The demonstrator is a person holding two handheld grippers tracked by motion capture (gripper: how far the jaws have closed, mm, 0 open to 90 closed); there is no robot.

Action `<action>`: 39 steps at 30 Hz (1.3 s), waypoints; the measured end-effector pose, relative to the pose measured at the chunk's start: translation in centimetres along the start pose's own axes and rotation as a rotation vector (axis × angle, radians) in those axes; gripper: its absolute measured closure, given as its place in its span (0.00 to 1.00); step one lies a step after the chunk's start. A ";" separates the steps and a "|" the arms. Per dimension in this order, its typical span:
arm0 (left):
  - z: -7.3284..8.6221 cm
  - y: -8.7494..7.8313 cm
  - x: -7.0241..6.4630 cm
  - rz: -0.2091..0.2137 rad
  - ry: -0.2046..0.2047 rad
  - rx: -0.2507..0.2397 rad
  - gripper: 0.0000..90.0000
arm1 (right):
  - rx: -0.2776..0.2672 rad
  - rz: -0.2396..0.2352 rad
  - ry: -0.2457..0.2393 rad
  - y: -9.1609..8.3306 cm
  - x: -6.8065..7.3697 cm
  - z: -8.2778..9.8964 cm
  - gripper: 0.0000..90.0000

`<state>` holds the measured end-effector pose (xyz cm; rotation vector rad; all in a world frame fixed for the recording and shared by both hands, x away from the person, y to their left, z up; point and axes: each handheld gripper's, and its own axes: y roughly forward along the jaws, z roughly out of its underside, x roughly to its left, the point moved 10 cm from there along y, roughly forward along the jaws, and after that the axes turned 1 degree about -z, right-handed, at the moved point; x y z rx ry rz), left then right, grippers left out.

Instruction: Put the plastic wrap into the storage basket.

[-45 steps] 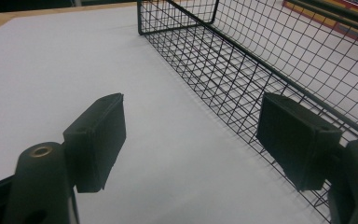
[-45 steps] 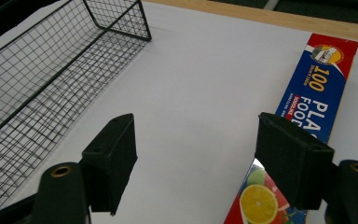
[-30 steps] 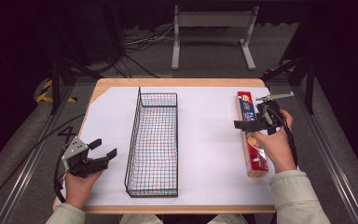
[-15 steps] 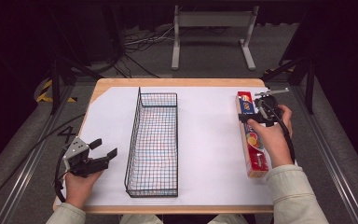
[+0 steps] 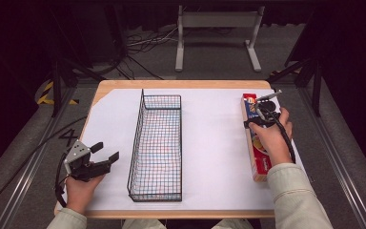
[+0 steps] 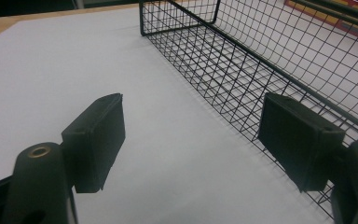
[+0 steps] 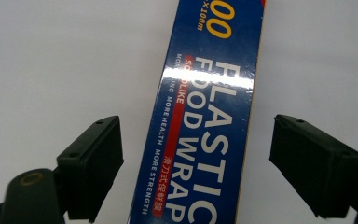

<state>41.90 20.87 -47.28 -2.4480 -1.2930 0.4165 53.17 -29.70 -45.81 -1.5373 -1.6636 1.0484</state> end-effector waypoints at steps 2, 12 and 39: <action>0.0 0.0 0.0 0.000 0.001 0.002 0.26 | 0.015 -0.004 0.008 0.4 0.0 0.1 0.16; 0.0 0.1 -0.1 0.003 0.001 0.004 0.26 | 0.067 0.003 0.010 2.0 0.2 1.0 0.18; 0.3 -0.5 -0.1 -0.002 -0.004 0.009 0.26 | 0.212 0.068 0.113 2.6 0.4 2.0 0.43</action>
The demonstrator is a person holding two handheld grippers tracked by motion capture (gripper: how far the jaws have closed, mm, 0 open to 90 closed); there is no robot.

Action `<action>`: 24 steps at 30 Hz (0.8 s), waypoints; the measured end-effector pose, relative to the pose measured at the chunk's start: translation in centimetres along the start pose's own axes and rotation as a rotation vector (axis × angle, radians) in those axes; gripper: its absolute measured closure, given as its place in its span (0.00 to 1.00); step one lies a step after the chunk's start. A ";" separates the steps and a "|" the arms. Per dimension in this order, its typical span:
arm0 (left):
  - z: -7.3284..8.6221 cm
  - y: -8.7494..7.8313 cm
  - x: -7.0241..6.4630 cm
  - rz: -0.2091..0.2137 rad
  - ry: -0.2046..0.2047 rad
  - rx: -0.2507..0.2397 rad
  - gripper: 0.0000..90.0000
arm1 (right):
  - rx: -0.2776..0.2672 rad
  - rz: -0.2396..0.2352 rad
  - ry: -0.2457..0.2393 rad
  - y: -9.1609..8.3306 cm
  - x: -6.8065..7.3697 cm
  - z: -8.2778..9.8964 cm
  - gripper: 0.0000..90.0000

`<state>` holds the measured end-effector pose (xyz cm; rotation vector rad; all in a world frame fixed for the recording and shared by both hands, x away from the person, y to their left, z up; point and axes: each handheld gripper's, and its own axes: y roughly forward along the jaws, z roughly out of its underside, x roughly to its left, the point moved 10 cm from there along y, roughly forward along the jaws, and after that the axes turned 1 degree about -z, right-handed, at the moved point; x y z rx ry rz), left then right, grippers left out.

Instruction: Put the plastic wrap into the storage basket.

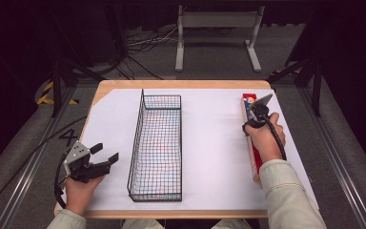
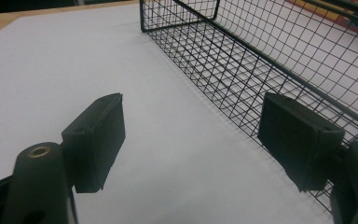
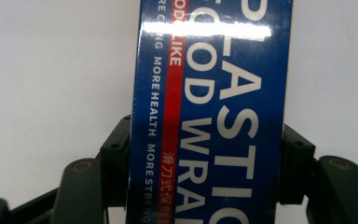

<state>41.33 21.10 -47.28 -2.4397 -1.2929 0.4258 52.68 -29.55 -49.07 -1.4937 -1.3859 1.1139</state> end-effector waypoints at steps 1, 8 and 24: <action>0.0 -0.3 0.0 0.004 -0.009 -0.017 0.26 | 0.005 -0.001 0.006 0.0 0.0 0.0 0.43; 1.0 -1.9 -0.8 0.012 -0.042 -0.025 0.26 | 0.012 -0.048 0.042 -0.8 0.9 0.9 0.44; 2.4 -5.4 -3.1 0.005 -0.030 -0.046 0.26 | -0.054 -0.082 0.047 -6.6 3.3 2.8 0.44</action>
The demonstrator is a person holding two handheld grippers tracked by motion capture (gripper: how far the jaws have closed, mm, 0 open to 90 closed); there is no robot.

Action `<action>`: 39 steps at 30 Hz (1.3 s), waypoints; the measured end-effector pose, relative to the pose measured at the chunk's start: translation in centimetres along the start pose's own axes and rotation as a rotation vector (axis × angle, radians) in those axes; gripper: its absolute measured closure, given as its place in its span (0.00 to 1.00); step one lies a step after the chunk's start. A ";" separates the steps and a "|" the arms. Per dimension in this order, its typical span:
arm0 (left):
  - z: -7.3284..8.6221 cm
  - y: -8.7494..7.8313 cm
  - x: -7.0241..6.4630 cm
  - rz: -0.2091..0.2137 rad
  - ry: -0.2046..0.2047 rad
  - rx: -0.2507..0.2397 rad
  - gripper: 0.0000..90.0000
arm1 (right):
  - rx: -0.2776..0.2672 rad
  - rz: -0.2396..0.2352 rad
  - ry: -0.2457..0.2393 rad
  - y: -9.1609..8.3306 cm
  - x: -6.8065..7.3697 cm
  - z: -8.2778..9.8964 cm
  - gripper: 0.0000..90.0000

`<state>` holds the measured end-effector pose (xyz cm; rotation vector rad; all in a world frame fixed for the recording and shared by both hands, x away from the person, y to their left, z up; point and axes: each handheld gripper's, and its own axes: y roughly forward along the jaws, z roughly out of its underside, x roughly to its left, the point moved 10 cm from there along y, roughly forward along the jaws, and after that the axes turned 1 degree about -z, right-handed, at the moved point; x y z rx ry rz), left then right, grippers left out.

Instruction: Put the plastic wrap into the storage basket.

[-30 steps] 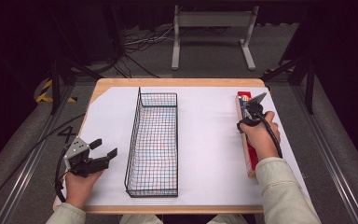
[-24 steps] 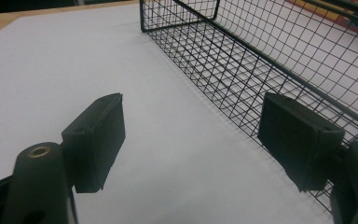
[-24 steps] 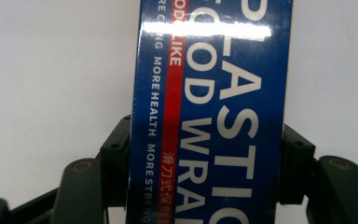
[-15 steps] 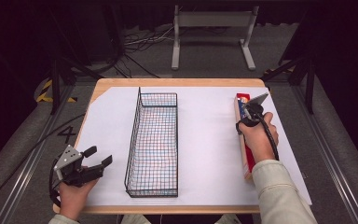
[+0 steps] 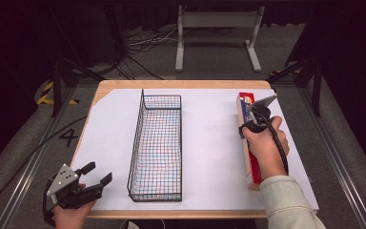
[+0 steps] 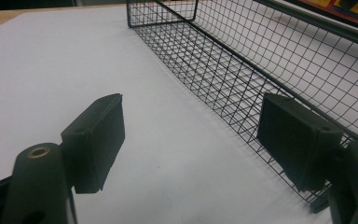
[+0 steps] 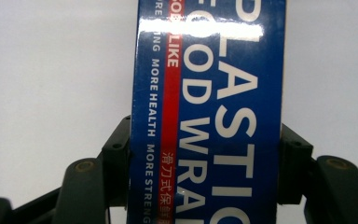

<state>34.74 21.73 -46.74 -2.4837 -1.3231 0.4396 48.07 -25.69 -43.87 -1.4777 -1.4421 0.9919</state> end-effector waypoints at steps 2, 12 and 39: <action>0.1 -0.1 0.2 -0.003 -0.005 0.001 0.26 | -0.015 -0.006 0.005 -0.6 0.4 -0.4 0.44; -0.2 -0.3 0.4 0.001 -0.006 -0.013 0.26 | -0.047 -0.018 0.001 -2.2 3.1 -1.2 0.44; -0.6 3.1 0.8 -0.053 0.040 0.044 0.27 | -0.102 -0.049 -0.041 -5.3 12.1 -1.8 0.44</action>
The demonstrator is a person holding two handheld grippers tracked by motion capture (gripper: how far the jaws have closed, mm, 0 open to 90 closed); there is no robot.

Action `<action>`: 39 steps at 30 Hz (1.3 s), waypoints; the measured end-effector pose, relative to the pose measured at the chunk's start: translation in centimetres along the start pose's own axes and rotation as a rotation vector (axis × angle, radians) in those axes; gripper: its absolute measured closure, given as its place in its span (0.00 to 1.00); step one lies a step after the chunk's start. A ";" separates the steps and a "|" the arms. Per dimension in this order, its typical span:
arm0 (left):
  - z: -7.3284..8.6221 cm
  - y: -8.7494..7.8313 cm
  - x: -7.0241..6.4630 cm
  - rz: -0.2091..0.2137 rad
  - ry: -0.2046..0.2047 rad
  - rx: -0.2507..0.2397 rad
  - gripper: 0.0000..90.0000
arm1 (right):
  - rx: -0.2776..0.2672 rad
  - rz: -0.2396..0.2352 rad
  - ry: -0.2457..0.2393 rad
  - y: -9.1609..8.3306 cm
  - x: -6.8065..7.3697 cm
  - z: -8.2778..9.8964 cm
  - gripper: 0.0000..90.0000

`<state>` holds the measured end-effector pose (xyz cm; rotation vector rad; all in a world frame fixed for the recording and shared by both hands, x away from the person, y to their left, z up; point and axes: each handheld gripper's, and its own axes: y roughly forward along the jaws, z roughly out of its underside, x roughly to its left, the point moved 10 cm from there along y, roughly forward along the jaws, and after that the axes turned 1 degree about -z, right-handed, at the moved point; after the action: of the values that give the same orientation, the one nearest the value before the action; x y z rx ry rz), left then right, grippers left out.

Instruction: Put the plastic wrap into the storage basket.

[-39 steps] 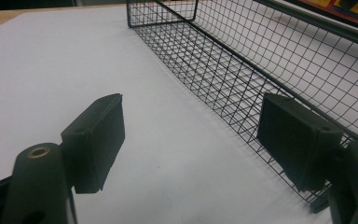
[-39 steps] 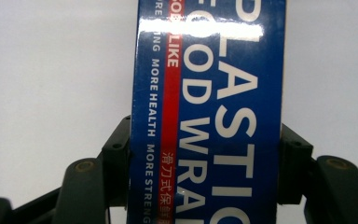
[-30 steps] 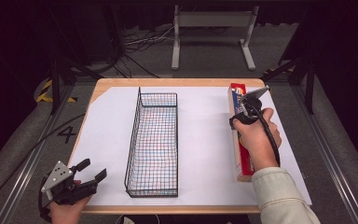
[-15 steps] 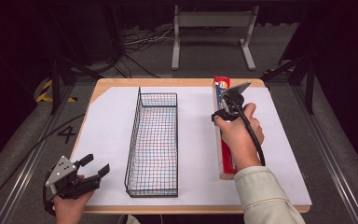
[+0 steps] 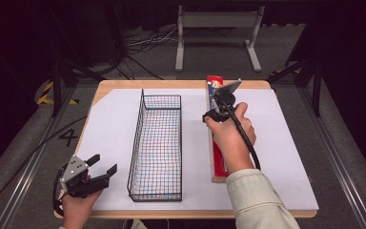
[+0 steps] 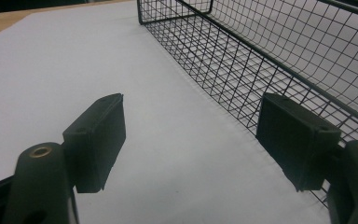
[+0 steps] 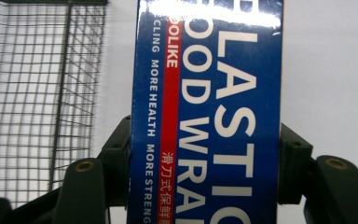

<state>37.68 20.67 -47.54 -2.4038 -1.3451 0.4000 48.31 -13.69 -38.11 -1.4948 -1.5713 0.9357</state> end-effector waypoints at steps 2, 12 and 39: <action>0.0 0.0 0.0 0.003 -0.001 0.000 0.27 | 0.002 -0.001 -0.003 -0.1 0.6 0.0 0.44; 0.1 -0.4 0.4 -0.025 -0.003 -0.001 0.27 | -0.009 -0.028 -0.028 -0.3 3.7 -0.1 0.44; 1.0 -1.6 0.8 -0.058 -0.007 0.009 0.27 | -0.032 -0.107 -0.065 -0.9 11.8 -0.1 0.44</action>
<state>36.41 22.29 -47.77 -2.3523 -1.4098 0.3983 47.66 -1.98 -36.80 -1.3994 -1.7034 0.9098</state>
